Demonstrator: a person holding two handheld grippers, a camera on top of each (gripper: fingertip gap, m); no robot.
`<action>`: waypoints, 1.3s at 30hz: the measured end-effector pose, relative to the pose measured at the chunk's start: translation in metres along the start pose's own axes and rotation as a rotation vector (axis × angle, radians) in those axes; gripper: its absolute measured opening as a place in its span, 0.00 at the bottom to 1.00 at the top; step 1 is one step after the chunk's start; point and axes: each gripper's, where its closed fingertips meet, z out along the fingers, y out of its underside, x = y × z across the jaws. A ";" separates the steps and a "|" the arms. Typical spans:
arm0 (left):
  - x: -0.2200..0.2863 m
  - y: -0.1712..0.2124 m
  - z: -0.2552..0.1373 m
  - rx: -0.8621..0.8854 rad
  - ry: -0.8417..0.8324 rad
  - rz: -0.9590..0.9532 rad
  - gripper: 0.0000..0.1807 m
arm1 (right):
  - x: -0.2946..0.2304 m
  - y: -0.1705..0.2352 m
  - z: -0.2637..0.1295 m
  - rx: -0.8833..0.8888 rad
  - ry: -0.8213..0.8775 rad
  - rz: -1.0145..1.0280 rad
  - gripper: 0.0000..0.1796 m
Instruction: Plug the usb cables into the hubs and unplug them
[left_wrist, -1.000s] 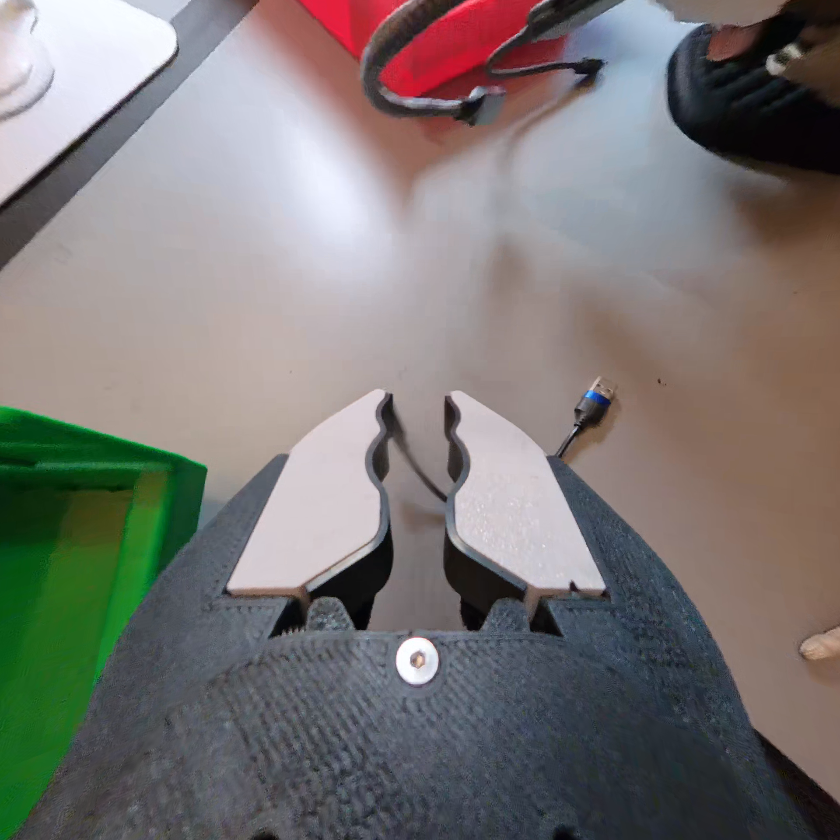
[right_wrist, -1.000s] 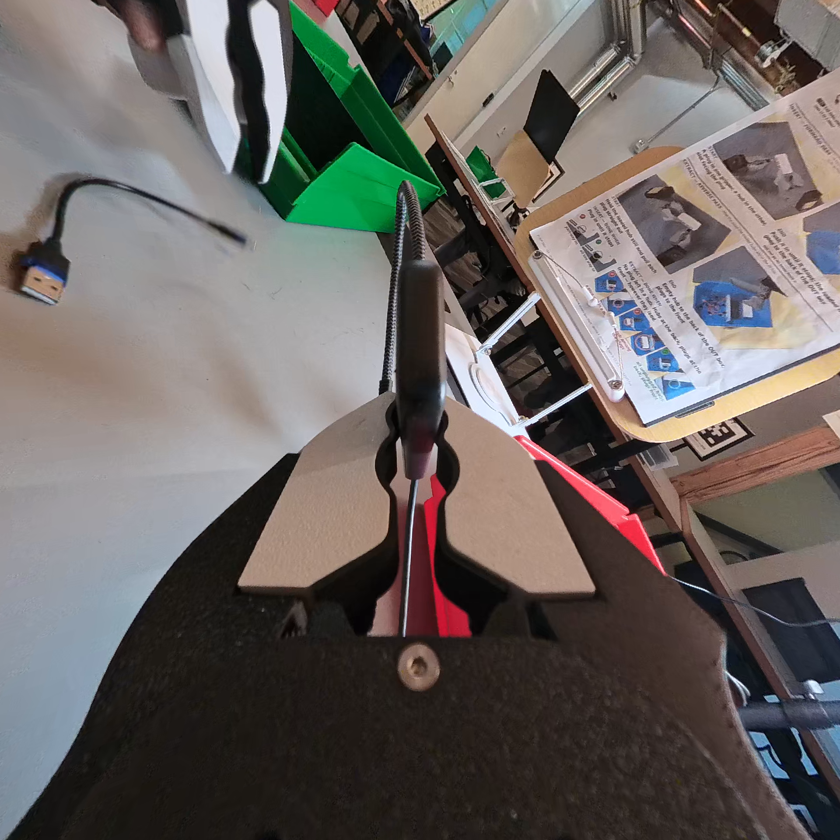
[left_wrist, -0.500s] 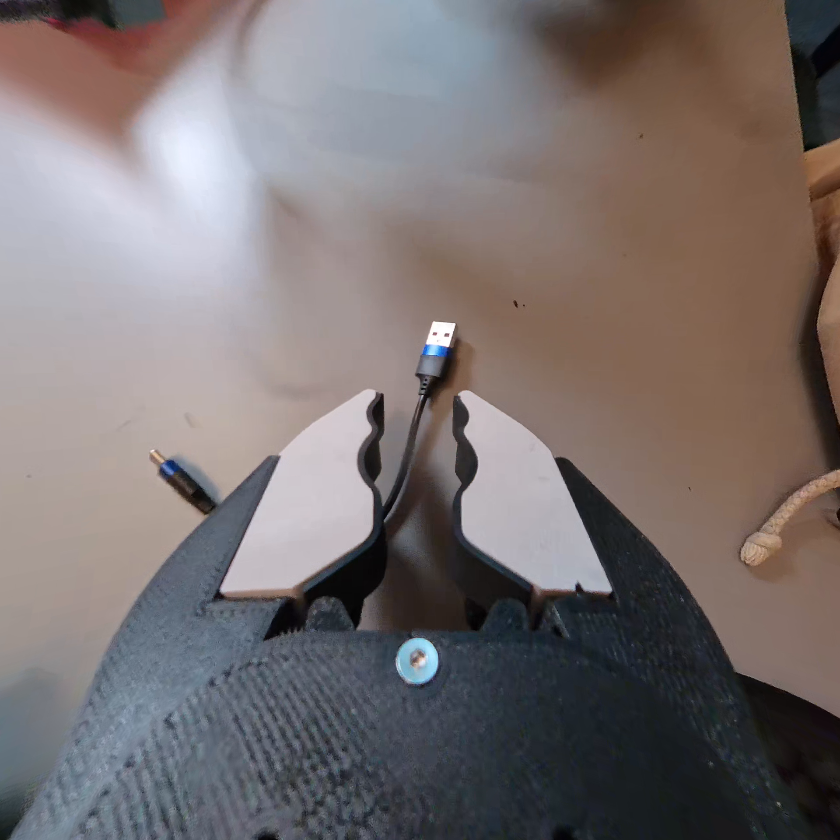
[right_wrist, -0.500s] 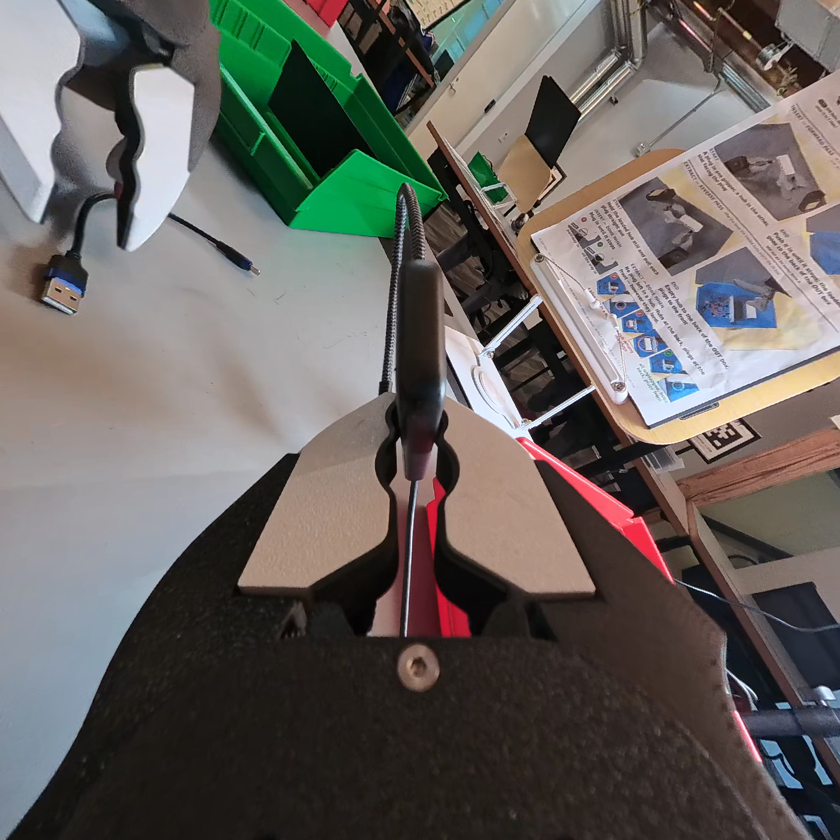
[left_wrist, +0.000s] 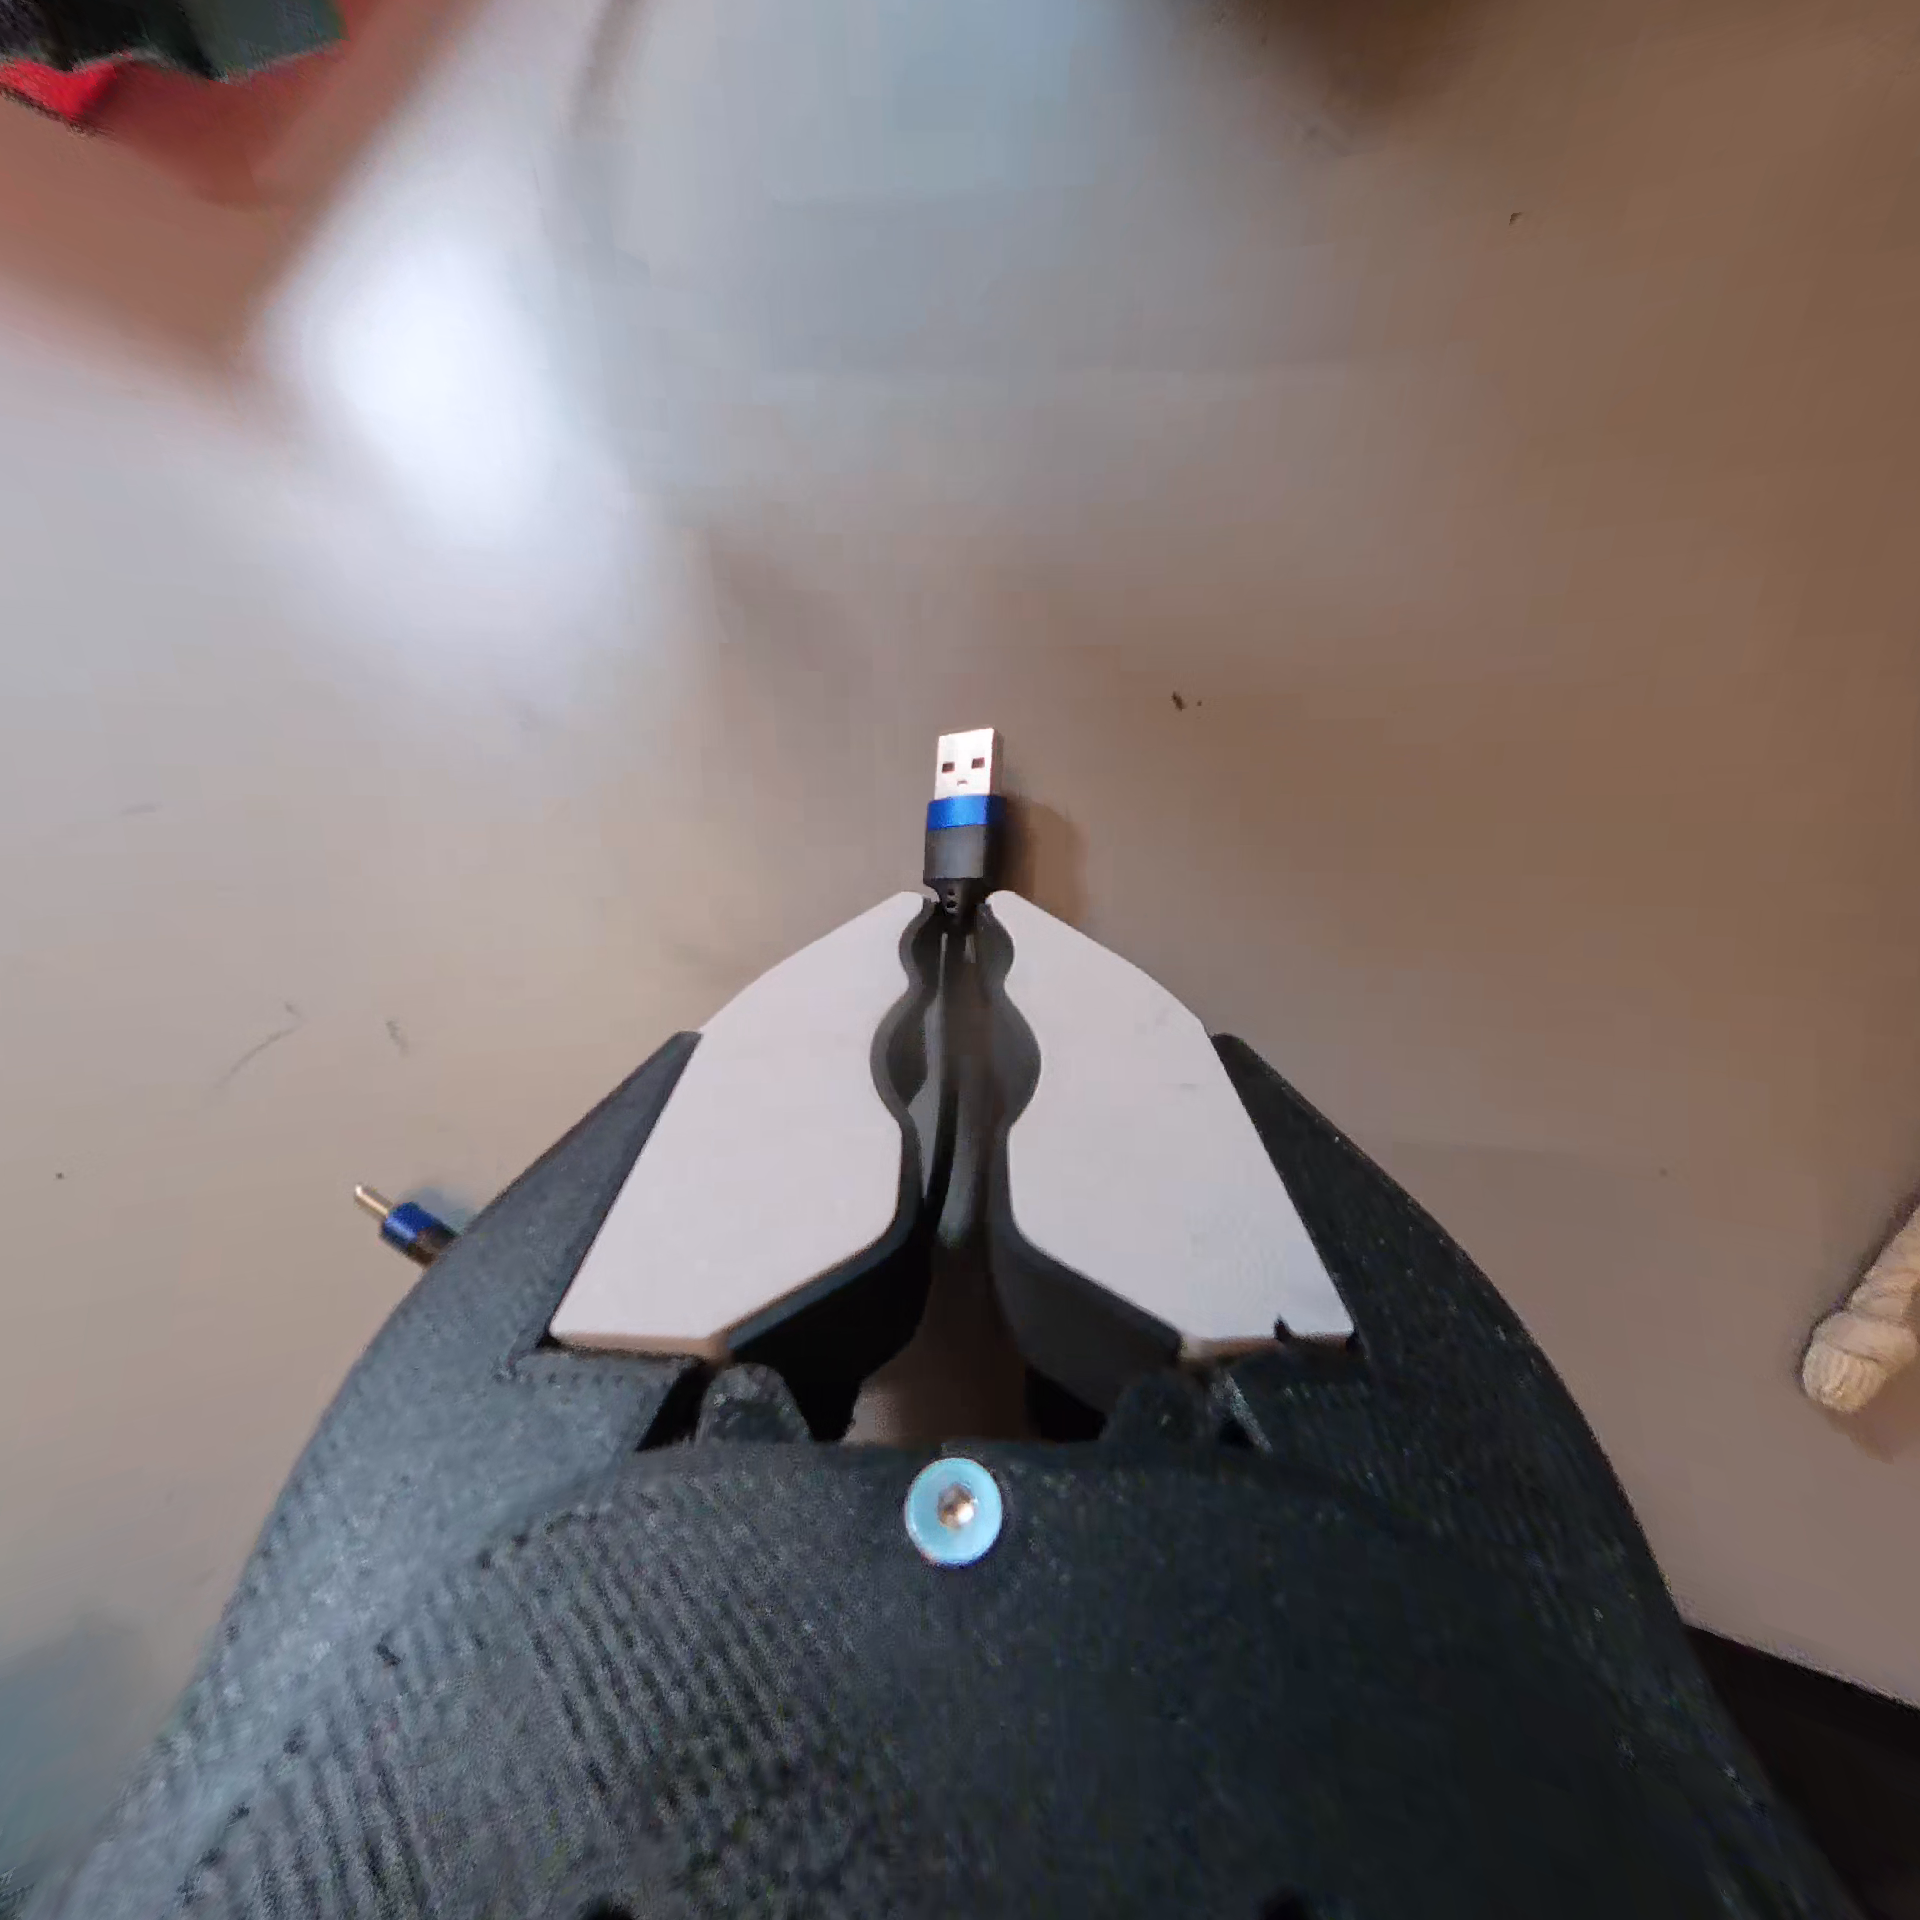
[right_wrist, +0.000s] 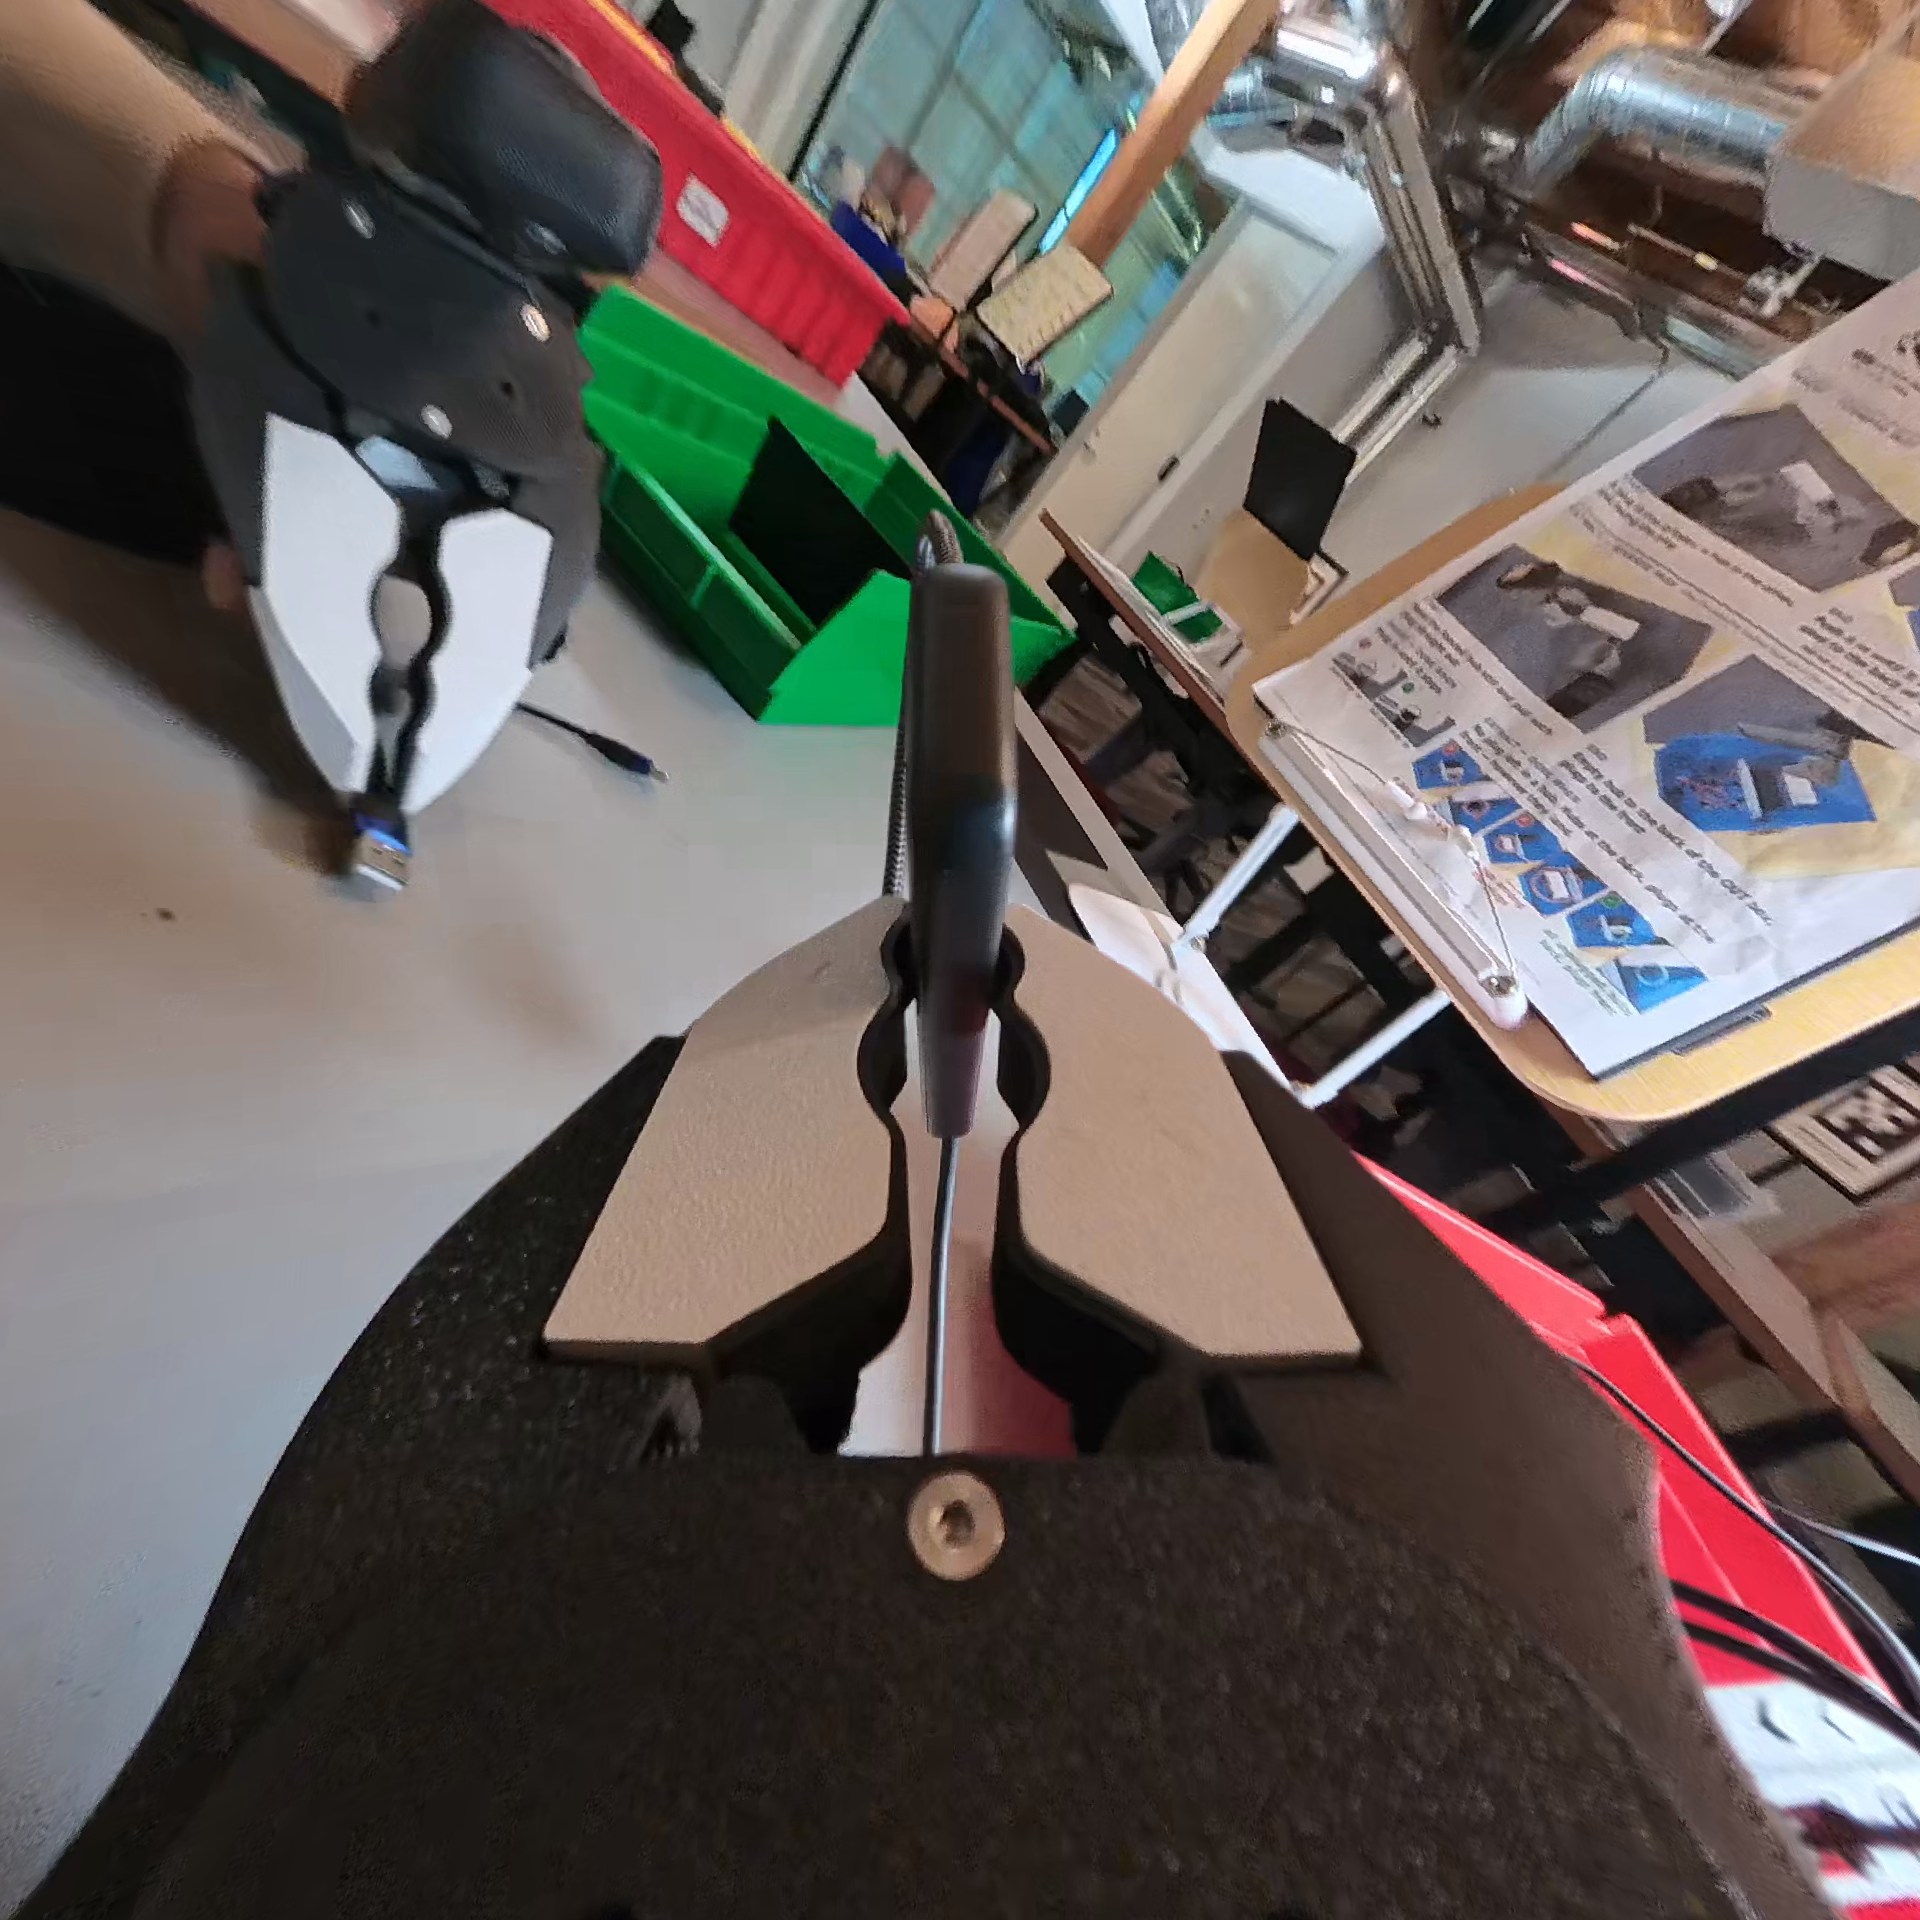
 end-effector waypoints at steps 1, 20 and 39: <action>0.001 -0.005 -0.003 0.031 0.008 -0.015 0.03 | -0.001 -0.004 -0.002 0.029 -0.011 0.016 0.07; 0.011 -0.071 -0.098 0.635 0.396 -0.354 0.03 | 0.001 -0.049 -0.033 0.473 -0.398 0.650 0.07; -0.030 -0.067 -0.095 0.558 -0.163 -0.087 0.03 | -0.003 -0.052 -0.042 0.504 -0.520 0.733 0.07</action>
